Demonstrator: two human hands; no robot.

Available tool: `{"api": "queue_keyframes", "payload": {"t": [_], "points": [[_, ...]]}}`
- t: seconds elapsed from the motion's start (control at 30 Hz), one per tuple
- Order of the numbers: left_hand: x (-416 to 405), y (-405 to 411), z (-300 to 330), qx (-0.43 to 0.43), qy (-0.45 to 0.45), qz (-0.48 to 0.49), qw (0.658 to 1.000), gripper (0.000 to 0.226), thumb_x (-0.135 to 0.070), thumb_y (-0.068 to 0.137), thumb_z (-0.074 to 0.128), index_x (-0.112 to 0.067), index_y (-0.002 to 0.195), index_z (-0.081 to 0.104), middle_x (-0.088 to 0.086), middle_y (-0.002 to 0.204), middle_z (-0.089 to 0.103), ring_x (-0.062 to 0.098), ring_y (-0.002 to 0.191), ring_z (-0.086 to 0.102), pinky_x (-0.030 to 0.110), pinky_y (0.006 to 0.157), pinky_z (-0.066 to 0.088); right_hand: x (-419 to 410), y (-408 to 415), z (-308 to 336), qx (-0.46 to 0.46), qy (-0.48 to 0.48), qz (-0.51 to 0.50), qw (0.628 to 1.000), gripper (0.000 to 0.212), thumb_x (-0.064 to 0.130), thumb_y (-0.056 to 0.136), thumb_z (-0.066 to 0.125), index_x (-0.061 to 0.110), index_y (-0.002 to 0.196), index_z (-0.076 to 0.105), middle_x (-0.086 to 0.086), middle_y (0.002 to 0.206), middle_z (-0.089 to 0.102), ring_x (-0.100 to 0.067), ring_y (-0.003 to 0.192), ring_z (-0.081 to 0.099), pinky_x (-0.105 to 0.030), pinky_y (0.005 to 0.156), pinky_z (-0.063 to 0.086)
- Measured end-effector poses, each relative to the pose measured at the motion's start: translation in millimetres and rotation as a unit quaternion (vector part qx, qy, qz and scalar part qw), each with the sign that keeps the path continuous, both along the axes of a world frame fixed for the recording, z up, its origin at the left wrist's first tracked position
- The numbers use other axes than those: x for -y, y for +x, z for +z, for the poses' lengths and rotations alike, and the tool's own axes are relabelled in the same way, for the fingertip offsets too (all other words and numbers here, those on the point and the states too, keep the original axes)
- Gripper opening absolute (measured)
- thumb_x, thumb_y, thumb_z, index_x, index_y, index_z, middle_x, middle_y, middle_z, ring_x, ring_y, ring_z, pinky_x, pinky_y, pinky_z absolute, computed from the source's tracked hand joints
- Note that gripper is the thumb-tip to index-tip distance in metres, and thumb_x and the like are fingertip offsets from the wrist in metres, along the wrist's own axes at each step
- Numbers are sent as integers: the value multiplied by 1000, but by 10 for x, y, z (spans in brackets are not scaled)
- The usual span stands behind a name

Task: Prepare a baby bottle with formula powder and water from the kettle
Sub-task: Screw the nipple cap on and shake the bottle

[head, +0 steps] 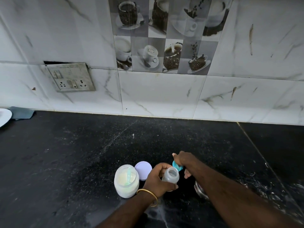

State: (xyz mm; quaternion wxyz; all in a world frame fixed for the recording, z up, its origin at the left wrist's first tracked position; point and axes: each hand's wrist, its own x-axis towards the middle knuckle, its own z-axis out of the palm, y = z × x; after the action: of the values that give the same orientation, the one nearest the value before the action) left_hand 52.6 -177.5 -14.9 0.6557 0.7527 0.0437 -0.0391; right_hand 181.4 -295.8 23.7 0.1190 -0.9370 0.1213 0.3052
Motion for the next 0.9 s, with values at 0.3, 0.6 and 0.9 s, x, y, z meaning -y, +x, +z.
{"api": "queue_keyframes", "payload": {"t": [0.3,0.6,0.9], "points": [[11,-2,-9,-22,-20,6,1000,62,-22,45,86,-19,102,62,6,105,72,12,92,65,28,84,53,9,-2,22,-39,66,-19,997,52,42,94,64,-1,122,55,-30,112,67,-31,46,70,-31,36,53],[25,16,126,-16,-53,25,998,68,-26,39,84,-18,102,63,4,99,71,11,87,65,24,78,54,264,-334,780,119,438,5,891,69,18,79,83,30,131,38,-10,112,60,-22,96,70,-37,75,64],[92,21,223,-7,-66,24,997,67,-25,37,88,-24,100,65,-2,94,72,11,86,67,19,73,53,521,-747,960,188,371,244,876,67,20,72,88,36,130,58,4,103,69,-9,83,62,-17,69,49]]}}
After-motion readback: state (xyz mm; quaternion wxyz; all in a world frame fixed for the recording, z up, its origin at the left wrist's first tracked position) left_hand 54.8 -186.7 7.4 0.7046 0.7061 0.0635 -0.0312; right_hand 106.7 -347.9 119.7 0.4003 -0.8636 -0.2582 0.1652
